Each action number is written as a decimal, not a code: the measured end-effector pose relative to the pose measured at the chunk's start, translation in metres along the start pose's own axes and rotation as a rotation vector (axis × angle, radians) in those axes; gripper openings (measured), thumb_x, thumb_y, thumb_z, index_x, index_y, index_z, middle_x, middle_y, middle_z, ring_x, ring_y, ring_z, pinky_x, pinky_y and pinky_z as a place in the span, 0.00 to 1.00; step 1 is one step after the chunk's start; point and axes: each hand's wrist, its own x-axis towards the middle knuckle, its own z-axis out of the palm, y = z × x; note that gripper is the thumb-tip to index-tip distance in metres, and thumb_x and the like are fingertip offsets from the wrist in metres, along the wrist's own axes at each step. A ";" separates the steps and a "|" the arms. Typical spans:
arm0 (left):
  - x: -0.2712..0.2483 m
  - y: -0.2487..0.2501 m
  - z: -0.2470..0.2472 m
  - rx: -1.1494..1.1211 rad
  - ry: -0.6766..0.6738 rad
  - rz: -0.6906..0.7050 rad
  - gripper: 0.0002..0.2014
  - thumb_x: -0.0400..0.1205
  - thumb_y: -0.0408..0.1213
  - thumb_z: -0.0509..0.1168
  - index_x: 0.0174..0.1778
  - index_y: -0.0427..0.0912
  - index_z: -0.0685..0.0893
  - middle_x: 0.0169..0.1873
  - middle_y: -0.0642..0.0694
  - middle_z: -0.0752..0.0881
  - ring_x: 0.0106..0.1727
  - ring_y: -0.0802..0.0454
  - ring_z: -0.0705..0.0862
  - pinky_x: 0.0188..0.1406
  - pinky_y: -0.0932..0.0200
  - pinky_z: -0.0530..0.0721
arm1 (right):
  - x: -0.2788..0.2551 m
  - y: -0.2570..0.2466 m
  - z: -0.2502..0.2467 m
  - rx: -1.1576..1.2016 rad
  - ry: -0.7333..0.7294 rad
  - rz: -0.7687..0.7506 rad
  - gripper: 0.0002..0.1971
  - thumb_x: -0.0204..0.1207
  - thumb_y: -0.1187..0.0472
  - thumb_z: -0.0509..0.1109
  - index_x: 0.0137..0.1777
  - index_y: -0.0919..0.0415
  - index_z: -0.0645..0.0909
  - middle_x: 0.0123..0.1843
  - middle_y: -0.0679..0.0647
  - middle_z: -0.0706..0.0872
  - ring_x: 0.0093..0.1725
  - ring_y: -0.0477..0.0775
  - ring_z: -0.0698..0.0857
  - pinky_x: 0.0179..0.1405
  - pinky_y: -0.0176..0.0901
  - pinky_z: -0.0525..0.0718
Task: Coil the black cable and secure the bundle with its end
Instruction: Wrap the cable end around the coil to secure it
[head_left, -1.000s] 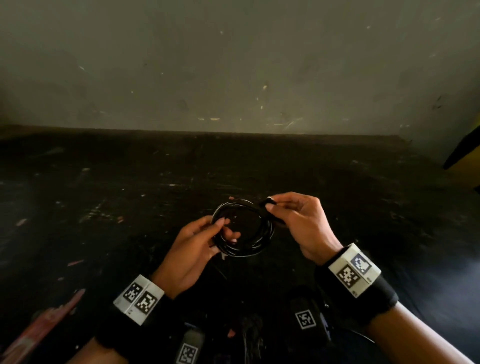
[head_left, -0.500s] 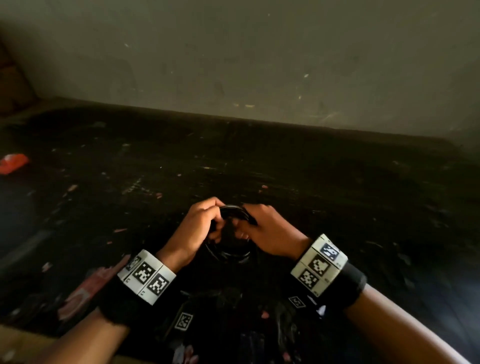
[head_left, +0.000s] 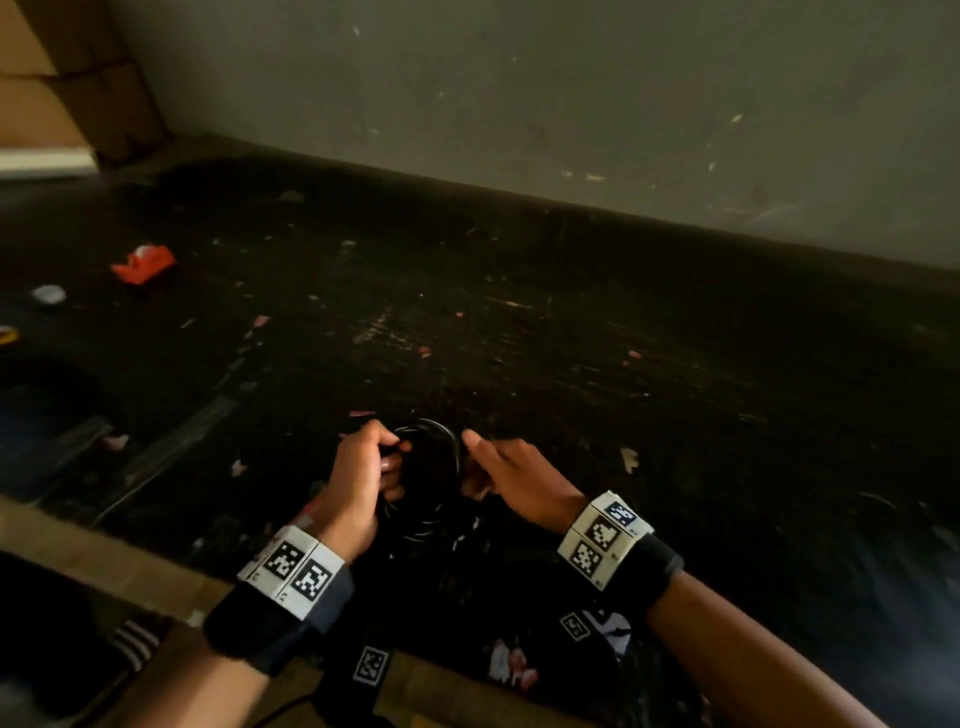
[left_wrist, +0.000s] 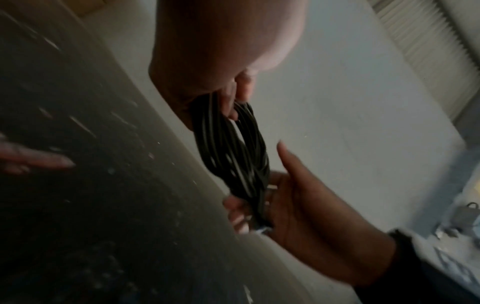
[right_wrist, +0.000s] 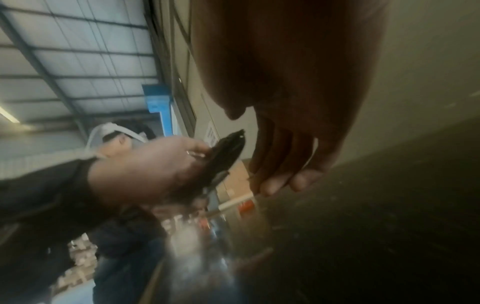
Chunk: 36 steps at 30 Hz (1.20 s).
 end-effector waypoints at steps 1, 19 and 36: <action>0.005 0.000 -0.010 -0.033 0.001 0.003 0.14 0.79 0.38 0.55 0.29 0.39 0.76 0.10 0.54 0.69 0.20 0.53 0.68 0.13 0.65 0.61 | 0.002 0.006 0.004 -0.063 -0.015 0.018 0.23 0.83 0.46 0.55 0.44 0.60 0.85 0.41 0.56 0.89 0.41 0.48 0.87 0.47 0.40 0.83; 0.020 -0.023 -0.027 0.431 -0.101 0.115 0.11 0.85 0.48 0.56 0.46 0.47 0.80 0.37 0.51 0.78 0.37 0.55 0.78 0.33 0.56 0.77 | 0.000 0.029 0.020 -0.601 -0.068 0.034 0.09 0.78 0.60 0.64 0.51 0.62 0.84 0.52 0.59 0.87 0.51 0.56 0.86 0.55 0.52 0.85; -0.021 -0.024 0.120 0.760 -0.593 0.545 0.13 0.86 0.37 0.54 0.38 0.40 0.80 0.33 0.48 0.83 0.33 0.62 0.80 0.36 0.66 0.76 | -0.074 0.013 -0.095 -0.560 0.279 -0.128 0.04 0.77 0.61 0.67 0.47 0.59 0.82 0.46 0.53 0.86 0.43 0.48 0.85 0.44 0.41 0.85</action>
